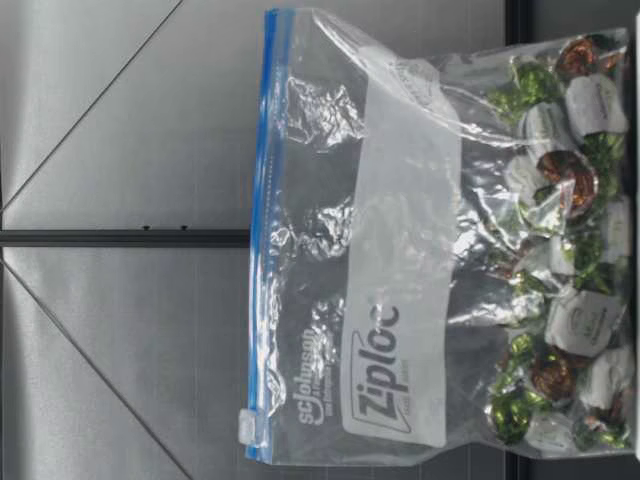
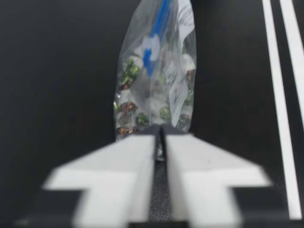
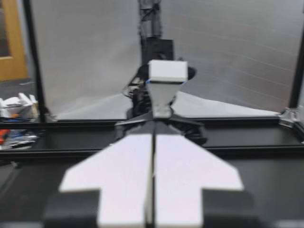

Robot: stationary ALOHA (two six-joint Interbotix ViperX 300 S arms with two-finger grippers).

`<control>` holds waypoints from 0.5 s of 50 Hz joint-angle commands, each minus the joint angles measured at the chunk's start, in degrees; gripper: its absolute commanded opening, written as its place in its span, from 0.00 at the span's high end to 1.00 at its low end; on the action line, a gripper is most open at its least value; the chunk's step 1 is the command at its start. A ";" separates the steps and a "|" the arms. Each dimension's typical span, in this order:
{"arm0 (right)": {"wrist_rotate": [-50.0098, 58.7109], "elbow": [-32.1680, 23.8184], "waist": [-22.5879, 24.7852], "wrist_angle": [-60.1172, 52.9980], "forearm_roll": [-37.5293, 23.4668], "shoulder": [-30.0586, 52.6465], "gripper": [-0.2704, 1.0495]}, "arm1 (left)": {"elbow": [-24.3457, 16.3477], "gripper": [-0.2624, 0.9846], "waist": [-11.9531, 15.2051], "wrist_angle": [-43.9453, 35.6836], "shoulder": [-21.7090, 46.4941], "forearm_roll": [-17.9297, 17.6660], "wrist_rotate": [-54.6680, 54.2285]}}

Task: Slide open the ziploc bag.

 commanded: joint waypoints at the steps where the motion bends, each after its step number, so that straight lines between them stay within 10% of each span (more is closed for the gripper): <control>1: -0.26 -3.69 -1.58 -0.53 0.00 2.81 0.91 | -1.85 0.52 0.09 -2.20 1.76 -0.26 0.00; 25: -0.79 -16.44 -2.11 -0.09 -0.62 20.83 0.50 | -4.83 0.46 0.09 -13.62 11.07 -0.35 -0.62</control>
